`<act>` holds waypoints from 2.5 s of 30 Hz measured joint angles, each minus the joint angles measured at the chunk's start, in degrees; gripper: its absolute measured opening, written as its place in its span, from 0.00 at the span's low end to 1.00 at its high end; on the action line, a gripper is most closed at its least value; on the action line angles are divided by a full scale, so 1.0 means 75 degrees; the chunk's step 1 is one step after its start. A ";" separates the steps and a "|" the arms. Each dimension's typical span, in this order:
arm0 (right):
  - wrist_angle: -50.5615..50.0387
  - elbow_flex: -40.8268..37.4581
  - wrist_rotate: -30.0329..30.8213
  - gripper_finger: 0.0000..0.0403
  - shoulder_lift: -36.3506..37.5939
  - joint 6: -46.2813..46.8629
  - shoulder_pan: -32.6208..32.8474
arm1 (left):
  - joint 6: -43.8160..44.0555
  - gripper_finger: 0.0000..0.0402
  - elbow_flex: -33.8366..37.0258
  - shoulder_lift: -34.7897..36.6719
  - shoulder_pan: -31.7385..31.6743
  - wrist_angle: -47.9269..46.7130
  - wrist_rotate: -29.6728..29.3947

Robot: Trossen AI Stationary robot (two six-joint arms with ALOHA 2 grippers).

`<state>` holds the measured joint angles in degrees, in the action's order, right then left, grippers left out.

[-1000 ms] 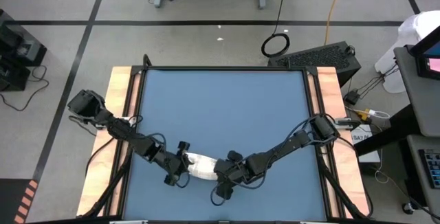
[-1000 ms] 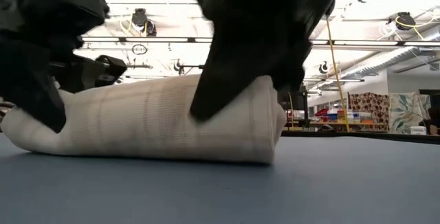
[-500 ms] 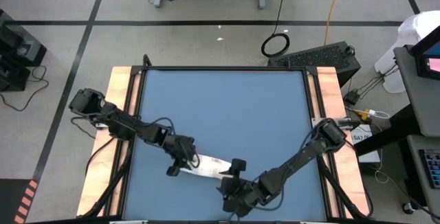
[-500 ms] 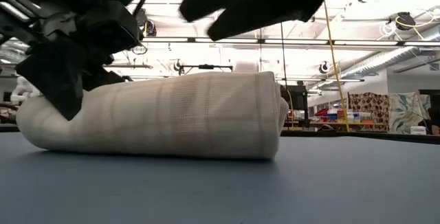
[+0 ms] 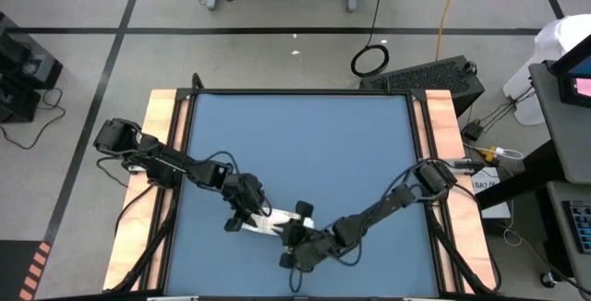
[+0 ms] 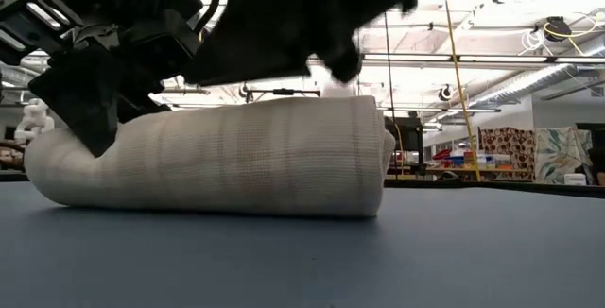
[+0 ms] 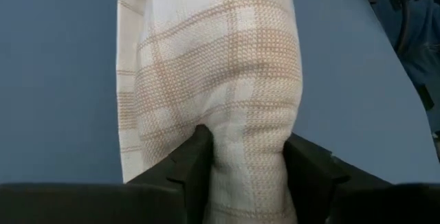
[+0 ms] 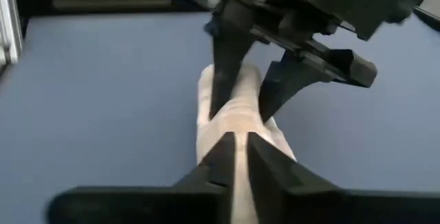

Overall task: Roll towel into tight, uniform cylinder
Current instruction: Roll the white towel, then return to Home Position

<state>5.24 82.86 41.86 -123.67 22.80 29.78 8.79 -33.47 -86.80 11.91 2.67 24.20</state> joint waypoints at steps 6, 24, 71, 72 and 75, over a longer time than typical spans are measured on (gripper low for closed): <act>0.3528 -0.1511 -0.0162 0.03 -0.0296 0.0013 -0.0177 | -0.0005 0.52 0.0000 0.0003 0.0004 0.0024 -0.0415; 0.4688 -0.1846 -0.0120 0.00 -0.1205 0.0672 -0.0163 | 0.0337 0.59 -0.0015 0.2291 0.1023 0.1205 -0.2668; 0.0252 -0.3006 -0.0521 0.00 0.3835 -0.2254 0.0499 | -0.2085 0.04 0.1976 0.2098 0.1258 0.6827 -0.4224; 0.0384 -0.3367 -0.0640 0.00 0.4150 -0.2267 0.0503 | -0.2075 0.04 0.1976 0.2094 0.1063 0.6697 -0.4010; 0.1131 -0.4614 -0.1082 0.00 0.4938 -0.2337 0.0476 | -0.2019 0.04 0.1976 0.2043 0.0555 0.6380 -0.3827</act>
<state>13.72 48.25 33.75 -86.63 5.27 33.34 -6.35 -18.65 -71.48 16.08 50.52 -4.50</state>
